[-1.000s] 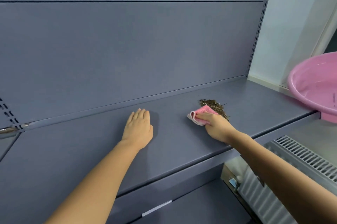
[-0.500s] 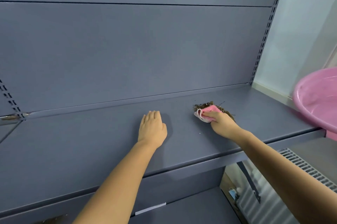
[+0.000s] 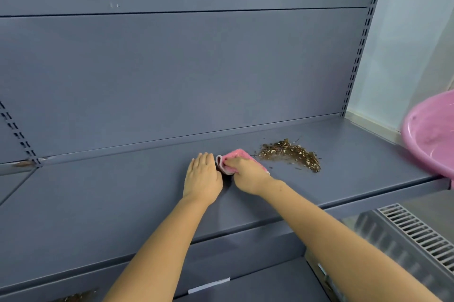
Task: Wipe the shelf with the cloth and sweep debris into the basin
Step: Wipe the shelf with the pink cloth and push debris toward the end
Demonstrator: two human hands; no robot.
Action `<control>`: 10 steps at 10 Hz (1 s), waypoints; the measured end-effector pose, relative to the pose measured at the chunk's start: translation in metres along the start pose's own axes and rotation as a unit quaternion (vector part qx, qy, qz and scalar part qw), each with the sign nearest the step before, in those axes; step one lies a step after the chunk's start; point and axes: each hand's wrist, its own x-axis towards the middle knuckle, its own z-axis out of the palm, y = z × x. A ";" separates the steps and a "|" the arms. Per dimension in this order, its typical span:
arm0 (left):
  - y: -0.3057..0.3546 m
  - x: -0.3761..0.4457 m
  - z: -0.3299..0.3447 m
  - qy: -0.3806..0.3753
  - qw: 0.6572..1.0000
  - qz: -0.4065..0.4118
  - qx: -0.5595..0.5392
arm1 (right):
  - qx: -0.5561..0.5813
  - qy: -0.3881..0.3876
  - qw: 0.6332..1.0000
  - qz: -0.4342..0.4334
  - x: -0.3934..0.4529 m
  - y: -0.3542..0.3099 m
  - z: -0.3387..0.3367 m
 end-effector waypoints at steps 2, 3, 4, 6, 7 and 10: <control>-0.001 -0.001 0.002 0.006 1.000 0.001 0.000 | -0.026 0.033 0.996 0.077 0.002 0.043 -0.031; 0.000 0.000 0.002 0.007 1.000 0.004 -0.001 | -0.015 0.040 0.992 0.118 0.001 0.056 -0.046; 0.000 0.001 0.002 0.010 1.000 0.007 -0.002 | 0.026 0.067 0.994 0.088 0.007 0.050 -0.049; -0.002 0.003 0.003 0.011 1.000 0.009 -0.005 | -0.011 -0.034 0.999 0.010 0.019 0.000 -0.007; -0.002 0.003 0.002 0.006 1.000 0.010 -0.001 | -0.018 -0.009 1.000 0.012 0.023 0.009 0.001; -0.002 0.002 0.003 0.001 1.000 0.011 -0.008 | -0.007 0.031 0.991 0.128 0.011 0.050 -0.043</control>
